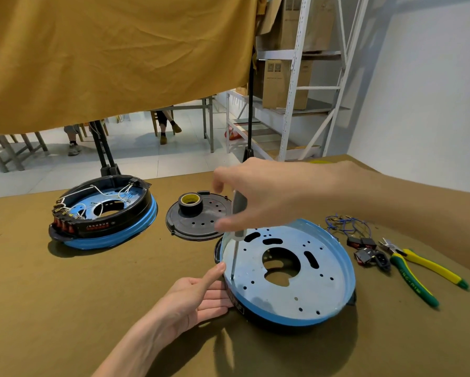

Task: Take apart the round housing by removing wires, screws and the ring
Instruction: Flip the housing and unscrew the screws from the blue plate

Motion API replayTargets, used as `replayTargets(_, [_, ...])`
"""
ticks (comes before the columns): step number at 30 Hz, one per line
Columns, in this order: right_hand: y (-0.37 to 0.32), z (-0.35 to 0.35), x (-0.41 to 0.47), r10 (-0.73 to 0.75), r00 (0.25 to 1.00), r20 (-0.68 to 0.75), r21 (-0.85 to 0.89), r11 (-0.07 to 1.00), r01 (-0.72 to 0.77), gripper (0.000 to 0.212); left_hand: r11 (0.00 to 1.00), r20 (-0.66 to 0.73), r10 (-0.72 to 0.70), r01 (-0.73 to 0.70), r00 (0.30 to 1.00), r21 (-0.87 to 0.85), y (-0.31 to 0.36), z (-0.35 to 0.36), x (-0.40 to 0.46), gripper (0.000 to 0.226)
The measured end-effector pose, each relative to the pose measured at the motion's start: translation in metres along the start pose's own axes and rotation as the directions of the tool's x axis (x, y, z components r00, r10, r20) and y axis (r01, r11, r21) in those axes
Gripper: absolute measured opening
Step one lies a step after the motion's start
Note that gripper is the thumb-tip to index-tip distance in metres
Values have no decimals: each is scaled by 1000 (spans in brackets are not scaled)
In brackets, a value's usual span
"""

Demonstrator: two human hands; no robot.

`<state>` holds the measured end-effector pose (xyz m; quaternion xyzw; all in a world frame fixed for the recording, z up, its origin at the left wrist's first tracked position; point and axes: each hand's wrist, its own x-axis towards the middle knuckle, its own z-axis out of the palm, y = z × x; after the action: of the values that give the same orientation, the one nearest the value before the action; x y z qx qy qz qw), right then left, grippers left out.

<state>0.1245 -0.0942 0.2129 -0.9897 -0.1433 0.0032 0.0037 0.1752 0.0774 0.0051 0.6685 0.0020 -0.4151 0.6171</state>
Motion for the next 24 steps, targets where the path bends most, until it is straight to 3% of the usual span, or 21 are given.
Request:
replayTargets(2, [-3,6,-1,23,989,-144,-294,954,-65,54,1000,2,4,-4,1000,8,0,0,0,84])
replayTargets(3, [-4,8,0,6,986,-164,-344,937,-63,51,1000,4,2,-2,1000,9,0,0,0,85])
replayTargets(4, [-4,6,1,-4,989,-147,-310,950,-42,43,1000,4,1,-1,1000,10,0,0,0,86])
replayTargets(6, [-3,-2,1,-47,998,-35,-13,999,46,25,1000,2,4,-4,1000,13,0,0,0,86])
replayTargets(8, [-1,-8,2,-90,992,90,231,971,67,44,1000,3,6,-6,1000,18,0,0,0,84])
replayTargets(9, [0,-8,2,-102,989,110,253,965,71,50,1000,3,8,-8,1000,20,0,0,0,83])
replayTargets(10, [-1,-6,1,-91,992,91,203,976,71,48,1000,3,9,-9,1000,21,0,0,1,83])
replayTargets(12, [-2,0,3,-51,998,-47,-92,995,47,44,1000,3,13,-13,1000,20,0,0,1,84])
replayTargets(14, [-2,1,6,10,988,-152,-283,958,-53,61,1000,2,13,-14,1000,22,-1,0,1,84])
replayTargets(16, [1,0,10,36,995,-94,-188,981,-54,51,1000,2,14,-14,1000,23,-1,0,2,86])
replayTargets(18, [4,-4,10,-19,1000,17,29,999,19,21,1000,1,13,-13,1000,24,0,0,3,87])
replayTargets(20, [8,-10,7,-83,990,117,144,987,65,30,1000,6,13,-13,1000,17,-1,0,3,87])
replayTargets(22, [8,-11,5,-57,988,140,164,986,33,40,1000,10,16,-16,1000,13,-2,-1,4,87])
replayTargets(24, [7,-4,4,40,998,38,-41,998,-39,51,1000,10,16,-16,1000,9,-2,-1,4,87])
